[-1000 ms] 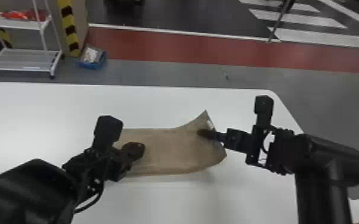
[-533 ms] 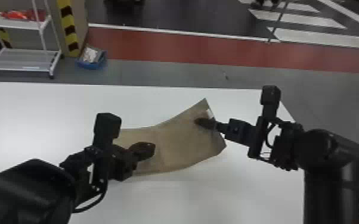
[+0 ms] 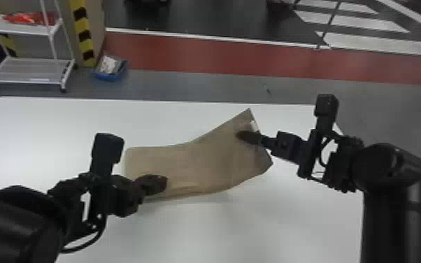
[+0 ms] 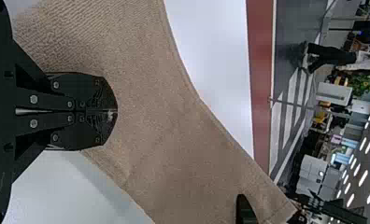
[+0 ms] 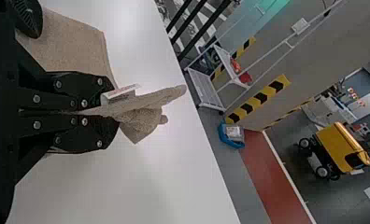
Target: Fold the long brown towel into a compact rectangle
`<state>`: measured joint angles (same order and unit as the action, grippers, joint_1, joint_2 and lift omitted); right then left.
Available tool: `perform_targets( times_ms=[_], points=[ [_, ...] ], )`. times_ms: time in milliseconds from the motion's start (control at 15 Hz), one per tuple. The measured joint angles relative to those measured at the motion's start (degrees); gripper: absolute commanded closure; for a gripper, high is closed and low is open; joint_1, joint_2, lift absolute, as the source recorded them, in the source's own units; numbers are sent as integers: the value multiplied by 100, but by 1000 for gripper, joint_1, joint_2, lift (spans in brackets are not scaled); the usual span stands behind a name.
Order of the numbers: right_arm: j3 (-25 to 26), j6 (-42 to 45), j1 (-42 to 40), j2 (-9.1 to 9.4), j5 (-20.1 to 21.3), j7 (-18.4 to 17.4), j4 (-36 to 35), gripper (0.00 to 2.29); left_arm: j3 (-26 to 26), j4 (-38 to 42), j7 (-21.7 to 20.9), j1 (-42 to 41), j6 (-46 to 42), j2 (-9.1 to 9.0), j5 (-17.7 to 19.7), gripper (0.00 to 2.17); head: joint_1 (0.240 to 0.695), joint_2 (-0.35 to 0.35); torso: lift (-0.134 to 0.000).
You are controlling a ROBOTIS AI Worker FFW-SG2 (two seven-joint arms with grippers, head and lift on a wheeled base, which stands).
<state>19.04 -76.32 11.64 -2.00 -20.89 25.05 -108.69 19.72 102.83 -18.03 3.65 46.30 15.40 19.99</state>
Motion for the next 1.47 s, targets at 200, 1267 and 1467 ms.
perform_targets(
  times_ms=[200,1267,1467],
  points=[
    [-156,-197,21,113,-45,-105,-195,1480,83,-258,-60,85,-103,-93,-91,1477,695,-167,-123],
    [-522,-467,156,200,4,-405,-393,1480,39,-180,-80,67,-417,-231,-56,1477,695,-150,-123],
    [-496,-467,163,200,-17,-404,-395,1480,-70,-348,-79,97,-455,-146,-153,1477,695,-126,-123]
  ],
)
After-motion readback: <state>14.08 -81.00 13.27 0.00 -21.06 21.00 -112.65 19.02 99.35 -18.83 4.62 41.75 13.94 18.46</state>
